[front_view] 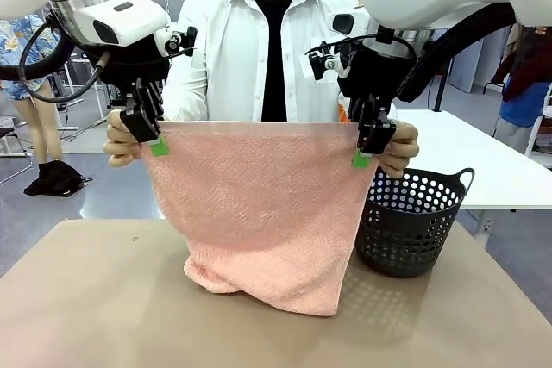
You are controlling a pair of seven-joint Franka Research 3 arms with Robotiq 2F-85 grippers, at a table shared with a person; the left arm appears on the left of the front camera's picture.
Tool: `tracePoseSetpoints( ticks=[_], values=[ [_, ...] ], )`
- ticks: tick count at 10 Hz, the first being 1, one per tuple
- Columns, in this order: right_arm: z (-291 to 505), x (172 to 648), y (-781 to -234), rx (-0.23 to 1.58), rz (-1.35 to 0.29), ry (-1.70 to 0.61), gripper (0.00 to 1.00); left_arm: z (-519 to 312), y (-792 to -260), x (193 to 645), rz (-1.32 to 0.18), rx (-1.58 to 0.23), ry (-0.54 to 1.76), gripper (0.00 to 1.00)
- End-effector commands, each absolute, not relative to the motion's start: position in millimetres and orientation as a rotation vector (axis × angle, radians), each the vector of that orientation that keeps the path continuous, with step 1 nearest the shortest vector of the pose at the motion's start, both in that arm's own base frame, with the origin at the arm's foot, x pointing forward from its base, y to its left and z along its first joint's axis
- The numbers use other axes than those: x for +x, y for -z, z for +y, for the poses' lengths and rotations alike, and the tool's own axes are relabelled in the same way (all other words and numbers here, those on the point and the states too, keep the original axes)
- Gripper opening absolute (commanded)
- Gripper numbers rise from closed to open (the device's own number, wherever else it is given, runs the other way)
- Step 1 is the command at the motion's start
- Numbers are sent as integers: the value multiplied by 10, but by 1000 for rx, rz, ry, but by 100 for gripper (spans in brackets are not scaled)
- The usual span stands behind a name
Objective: Fold the towel.
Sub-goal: Grab the top end of the 100 cm Hotel Towel extended by the human.
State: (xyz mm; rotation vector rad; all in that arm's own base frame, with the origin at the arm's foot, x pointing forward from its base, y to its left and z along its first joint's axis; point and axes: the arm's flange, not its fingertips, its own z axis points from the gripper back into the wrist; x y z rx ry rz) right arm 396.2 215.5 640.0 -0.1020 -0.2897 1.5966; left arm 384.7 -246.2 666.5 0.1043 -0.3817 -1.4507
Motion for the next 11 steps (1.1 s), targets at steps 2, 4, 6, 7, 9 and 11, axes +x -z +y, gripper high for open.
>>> tracePoseSetpoints(
  ticks=[2,4,6,7,9,11],
  values=[
    [2136,3879,-6350,-83,-323,-1599,0,-2443,-6610,3798,-411,140,1416,0],
    [2133,3858,-6360,-84,-327,-1601,0,-2443,-6615,3786,-415,140,1415,0],
    [2132,3849,-6364,-86,-331,-1597,0,-2428,-6613,3782,-414,140,1412,0],
    [2125,3849,-6364,-84,-335,-1591,0,-2426,-6612,3781,-418,138,1404,0],
    [2092,3857,-6358,-59,-312,-1566,0,-2354,-6608,3770,-433,90,1406,0],
    [2155,3889,-6415,-100,-304,-1599,0,-2452,-6661,3833,-400,107,1435,0]
  ],
)
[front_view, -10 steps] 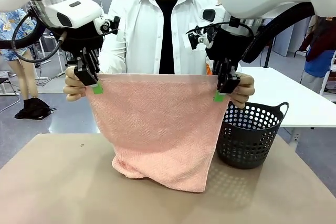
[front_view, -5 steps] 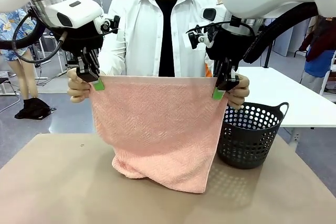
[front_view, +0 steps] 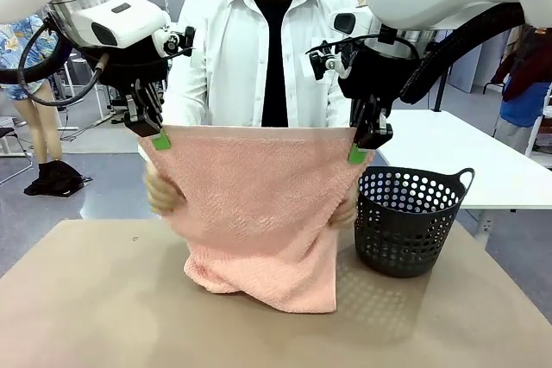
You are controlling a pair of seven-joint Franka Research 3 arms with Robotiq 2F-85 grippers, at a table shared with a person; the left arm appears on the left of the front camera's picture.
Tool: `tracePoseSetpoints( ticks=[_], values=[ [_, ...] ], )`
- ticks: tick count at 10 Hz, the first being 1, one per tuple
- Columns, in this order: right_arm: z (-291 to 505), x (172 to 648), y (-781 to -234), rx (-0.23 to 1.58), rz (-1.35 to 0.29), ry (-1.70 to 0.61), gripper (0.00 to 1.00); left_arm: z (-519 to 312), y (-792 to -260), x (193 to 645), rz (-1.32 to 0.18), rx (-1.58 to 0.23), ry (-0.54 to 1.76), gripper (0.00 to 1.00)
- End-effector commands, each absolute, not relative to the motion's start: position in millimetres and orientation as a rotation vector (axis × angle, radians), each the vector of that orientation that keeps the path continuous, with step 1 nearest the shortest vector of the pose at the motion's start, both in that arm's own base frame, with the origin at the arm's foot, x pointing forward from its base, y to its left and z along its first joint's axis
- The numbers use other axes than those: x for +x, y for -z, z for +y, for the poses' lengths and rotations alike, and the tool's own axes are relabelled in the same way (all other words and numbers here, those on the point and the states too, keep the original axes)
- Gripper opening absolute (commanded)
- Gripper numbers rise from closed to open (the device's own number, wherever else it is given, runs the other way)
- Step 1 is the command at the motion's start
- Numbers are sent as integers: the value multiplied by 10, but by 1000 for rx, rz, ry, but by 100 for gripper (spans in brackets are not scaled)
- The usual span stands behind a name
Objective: Fold the towel.
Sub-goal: Grab the top end of the 100 cm Hotel Towel extended by the human, then release the end of the 100 cm Hotel Towel you were holding and grab the top end of the folded side.
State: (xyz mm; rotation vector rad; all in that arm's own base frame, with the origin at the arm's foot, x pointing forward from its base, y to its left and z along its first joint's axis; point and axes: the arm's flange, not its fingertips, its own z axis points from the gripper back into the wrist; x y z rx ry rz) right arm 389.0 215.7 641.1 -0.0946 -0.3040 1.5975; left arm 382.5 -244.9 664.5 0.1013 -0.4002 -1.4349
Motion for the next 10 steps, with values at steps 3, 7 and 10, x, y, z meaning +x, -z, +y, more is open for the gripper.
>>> tracePoseSetpoints(
  ticks=[3,7,10],
  values=[
    [2155,3889,-6415,-100,-304,-1599,0,-2452,-6661,3833,-400,107,1435,0],
    [2155,3889,-6415,-100,-304,-1599,0,-2452,-6661,3833,-400,107,1435,0],
    [2155,3889,-6415,-100,-304,-1599,0,-2452,-6661,3833,-400,107,1435,0]
  ],
)
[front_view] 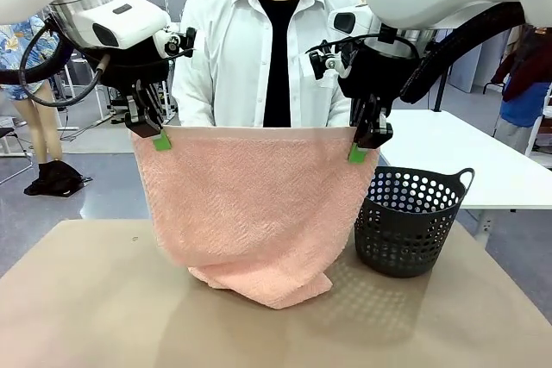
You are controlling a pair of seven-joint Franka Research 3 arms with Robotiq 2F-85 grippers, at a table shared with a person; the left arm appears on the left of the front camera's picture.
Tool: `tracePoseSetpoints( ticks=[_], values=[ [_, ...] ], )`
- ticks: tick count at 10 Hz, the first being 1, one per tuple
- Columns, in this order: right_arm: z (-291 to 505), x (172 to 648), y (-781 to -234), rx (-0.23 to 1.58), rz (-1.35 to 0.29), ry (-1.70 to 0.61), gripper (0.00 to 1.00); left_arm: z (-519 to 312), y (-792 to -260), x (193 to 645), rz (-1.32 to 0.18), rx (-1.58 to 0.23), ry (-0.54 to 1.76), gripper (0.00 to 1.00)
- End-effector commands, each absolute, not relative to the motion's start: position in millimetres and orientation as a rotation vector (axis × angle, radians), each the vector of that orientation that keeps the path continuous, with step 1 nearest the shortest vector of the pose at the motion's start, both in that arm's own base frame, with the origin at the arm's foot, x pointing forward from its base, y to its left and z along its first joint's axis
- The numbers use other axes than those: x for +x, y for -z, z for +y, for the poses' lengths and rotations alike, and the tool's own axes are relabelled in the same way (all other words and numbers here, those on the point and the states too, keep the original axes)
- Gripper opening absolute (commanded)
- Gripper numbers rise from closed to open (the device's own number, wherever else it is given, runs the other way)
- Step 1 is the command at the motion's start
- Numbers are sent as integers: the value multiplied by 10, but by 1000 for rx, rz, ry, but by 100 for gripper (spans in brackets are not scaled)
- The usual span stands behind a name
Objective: Fold the towel.
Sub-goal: Release the end of the 100 cm Hotel Towel you were holding and grab the top end of the folded side.
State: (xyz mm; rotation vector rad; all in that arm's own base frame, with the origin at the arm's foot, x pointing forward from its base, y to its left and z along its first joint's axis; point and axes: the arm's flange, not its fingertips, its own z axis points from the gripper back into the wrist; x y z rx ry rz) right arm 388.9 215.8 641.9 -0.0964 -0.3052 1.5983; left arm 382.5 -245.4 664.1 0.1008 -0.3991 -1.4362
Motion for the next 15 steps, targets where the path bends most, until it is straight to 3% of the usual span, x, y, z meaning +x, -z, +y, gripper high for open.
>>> tracePoseSetpoints(
  ticks=[1,15],
  values=[
    [2155,3889,-6415,-100,-304,-1599,0,-2452,-6661,3833,-400,107,1435,0],
    [2155,3889,-6415,-100,-304,-1599,0,-2452,-6661,3833,-400,107,1435,0]
  ],
)
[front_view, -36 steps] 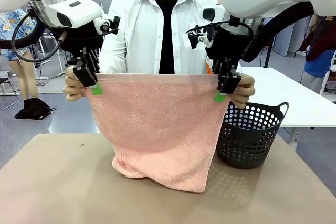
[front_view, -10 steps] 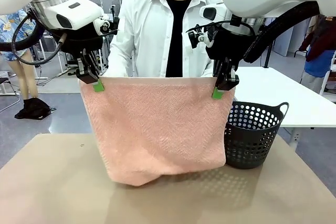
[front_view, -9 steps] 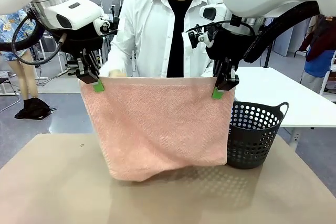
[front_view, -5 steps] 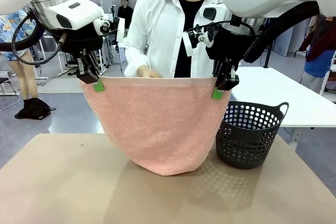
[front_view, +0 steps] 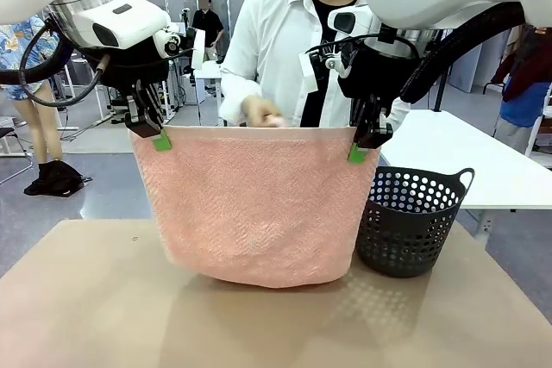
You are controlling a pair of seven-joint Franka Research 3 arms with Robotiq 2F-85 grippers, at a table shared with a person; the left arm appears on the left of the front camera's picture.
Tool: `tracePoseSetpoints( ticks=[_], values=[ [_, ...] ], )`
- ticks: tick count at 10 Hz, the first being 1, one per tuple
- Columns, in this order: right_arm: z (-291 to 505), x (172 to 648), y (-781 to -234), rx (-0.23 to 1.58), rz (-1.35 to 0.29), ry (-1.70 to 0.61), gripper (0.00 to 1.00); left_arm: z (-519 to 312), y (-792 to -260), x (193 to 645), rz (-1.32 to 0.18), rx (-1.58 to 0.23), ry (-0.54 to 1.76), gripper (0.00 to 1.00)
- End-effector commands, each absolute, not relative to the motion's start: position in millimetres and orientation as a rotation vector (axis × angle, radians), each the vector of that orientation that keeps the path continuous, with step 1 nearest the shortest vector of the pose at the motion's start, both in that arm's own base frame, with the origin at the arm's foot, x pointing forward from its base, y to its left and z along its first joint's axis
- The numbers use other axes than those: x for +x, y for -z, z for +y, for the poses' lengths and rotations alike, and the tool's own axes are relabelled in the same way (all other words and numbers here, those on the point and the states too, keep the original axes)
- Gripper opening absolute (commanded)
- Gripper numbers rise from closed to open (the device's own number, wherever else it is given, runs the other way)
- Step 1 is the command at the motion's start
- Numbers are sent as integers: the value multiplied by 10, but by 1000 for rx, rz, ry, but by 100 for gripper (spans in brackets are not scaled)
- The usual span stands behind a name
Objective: Fold the towel.
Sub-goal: Release the end of the 100 cm Hotel Towel you were holding and grab the top end of the folded side.
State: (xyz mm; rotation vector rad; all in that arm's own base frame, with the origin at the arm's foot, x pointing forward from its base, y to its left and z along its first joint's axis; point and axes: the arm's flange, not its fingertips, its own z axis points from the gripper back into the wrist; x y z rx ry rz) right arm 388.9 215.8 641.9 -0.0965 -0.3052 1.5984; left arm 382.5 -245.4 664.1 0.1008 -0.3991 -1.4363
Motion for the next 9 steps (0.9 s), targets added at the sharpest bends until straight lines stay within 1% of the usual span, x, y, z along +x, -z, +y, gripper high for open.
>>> tracePoseSetpoints(
  ticks=[1,9],
  values=[
    [2155,3889,-6415,-100,-304,-1599,0,-2452,-6661,3833,-400,107,1435,0],
    [2155,3889,-6415,-100,-304,-1599,0,-2452,-6661,3833,-400,107,1435,0]
  ],
)
